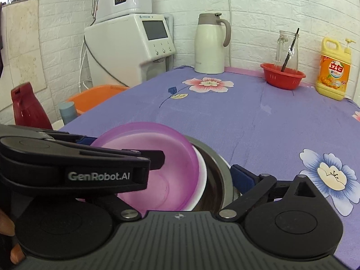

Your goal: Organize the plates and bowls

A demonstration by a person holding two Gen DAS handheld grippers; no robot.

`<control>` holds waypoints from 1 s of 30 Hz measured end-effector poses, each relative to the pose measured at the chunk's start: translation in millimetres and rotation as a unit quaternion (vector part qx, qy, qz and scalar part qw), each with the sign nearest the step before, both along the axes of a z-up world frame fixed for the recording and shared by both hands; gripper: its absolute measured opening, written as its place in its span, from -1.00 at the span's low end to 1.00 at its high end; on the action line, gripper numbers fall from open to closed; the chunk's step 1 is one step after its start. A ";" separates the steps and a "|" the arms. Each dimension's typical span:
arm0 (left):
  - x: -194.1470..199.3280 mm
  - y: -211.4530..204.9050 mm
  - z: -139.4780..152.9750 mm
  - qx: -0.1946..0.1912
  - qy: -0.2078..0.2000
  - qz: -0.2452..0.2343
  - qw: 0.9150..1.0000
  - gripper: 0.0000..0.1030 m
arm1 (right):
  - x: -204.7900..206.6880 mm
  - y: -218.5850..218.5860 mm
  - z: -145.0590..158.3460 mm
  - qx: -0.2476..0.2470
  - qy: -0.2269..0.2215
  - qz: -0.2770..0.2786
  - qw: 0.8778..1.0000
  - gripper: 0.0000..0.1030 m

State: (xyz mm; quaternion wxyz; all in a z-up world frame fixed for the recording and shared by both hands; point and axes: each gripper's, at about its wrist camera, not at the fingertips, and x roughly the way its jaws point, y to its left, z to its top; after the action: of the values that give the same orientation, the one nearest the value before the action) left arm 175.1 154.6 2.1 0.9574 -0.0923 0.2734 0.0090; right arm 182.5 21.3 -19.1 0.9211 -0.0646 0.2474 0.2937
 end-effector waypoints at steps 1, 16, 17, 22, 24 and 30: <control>-1.2 -0.4 4.0 0.005 -0.007 0.002 1.000 0.46 | 0.0 -1.6 2.5 0.003 -0.004 0.000 1.000 1.00; -67.1 -30.1 34.3 -0.010 -0.070 0.005 0.997 0.92 | -46.3 -87.3 24.2 0.080 -0.018 -0.097 0.992 1.00; -75.1 -35.3 34.4 -0.009 -0.073 0.001 0.997 0.92 | -53.0 -91.8 22.8 0.079 -0.021 -0.105 0.991 1.00; -116.8 -63.2 26.7 0.006 -0.086 -0.015 0.996 0.92 | -85.7 -118.0 11.7 0.082 -0.018 -0.148 0.985 1.00; -130.7 -73.6 18.4 0.013 -0.082 -0.025 0.996 0.92 | -98.5 -128.8 3.3 0.086 -0.013 -0.166 0.982 1.00; -165.0 -97.8 -3.2 0.032 -0.075 -0.044 0.996 0.92 | -132.9 -156.4 -17.9 0.112 0.006 -0.208 0.972 1.00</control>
State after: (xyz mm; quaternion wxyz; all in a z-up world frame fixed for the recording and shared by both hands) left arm 10.0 56.8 -1.1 0.9772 -0.0503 0.2038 -0.0314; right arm 49.6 -135.1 -36.9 0.9618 0.0941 0.2263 0.1219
